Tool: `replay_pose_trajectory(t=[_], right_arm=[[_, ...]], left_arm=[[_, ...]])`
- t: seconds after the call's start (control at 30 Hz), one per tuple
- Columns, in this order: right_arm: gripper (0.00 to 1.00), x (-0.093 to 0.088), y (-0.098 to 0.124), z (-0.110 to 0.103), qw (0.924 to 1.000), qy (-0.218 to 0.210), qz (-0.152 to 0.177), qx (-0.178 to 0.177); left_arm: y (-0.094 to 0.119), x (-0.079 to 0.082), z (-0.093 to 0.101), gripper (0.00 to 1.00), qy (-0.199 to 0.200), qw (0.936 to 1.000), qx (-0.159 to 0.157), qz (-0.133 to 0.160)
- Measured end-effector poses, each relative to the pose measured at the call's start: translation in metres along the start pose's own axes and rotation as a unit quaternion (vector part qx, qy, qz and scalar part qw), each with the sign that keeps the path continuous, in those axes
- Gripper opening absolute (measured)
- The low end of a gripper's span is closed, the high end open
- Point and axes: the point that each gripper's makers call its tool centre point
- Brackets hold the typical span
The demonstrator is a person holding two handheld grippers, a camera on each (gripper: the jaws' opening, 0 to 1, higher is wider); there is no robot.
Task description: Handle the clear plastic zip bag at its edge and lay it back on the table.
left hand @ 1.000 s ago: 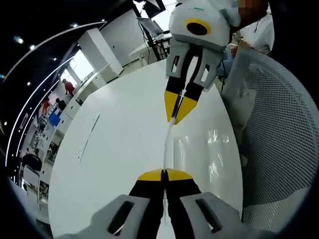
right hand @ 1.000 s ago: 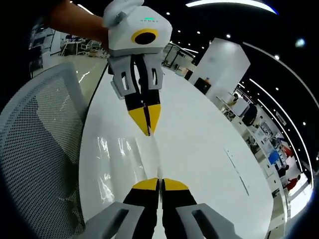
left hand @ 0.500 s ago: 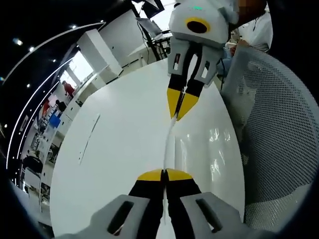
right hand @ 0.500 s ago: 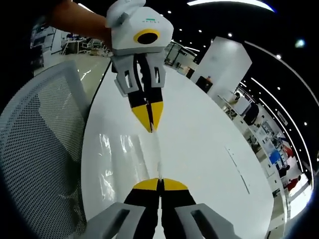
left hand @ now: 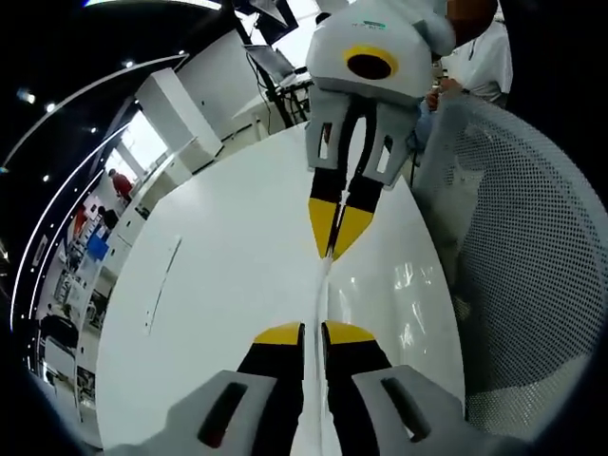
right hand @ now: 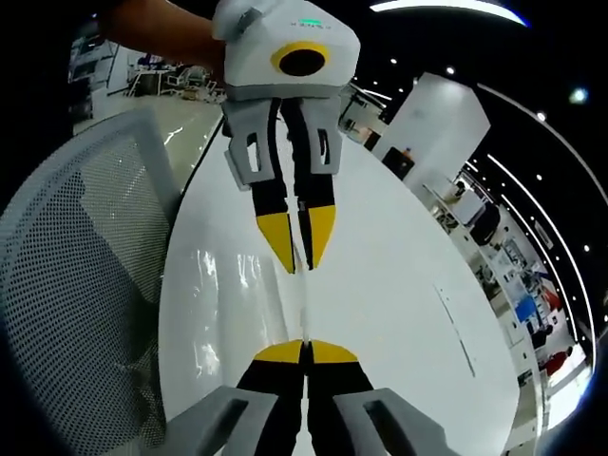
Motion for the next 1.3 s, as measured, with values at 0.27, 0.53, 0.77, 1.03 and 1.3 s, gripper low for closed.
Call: replay_pose_trajectory(t=[0.27,0.53,0.77,1.03,1.3], right_arm=[[0.00,0.001,-0.002,-0.001,1.0000,-0.002,-0.002,0.003],[0.00,0.002,-0.001,-0.002,1.0000,-0.005,-0.004,0.003],[0.00,0.002,0.000,-0.002,1.0000,-0.008,-0.004,0.003],[0.00,0.001,0.001,-0.002,0.9999,-0.016,-0.003,0.003],[0.00,-0.001,0.002,-0.002,0.9997,-0.023,-0.005,0.003]], left_arm=[[-0.006,0.014,0.001,0.04,-0.010,0.9998,-0.006,0.014],[-0.015,0.027,0.005,0.04,-0.028,0.9992,-0.017,0.025],[-0.020,0.031,0.007,0.03,-0.040,0.9985,-0.026,0.026],[-0.025,0.033,0.009,0.03,-0.052,0.9978,-0.033,0.023],[-0.027,0.034,0.011,0.01,-0.061,0.9971,-0.040,0.025]])
Point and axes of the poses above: the point that each gripper's makers call its tool centre point, and the gripper's own axes: y roughly backward along the fingers, z roughly to its right, x roughly out of its top, and after that the axes turned 12 degrees about -y, right-handed
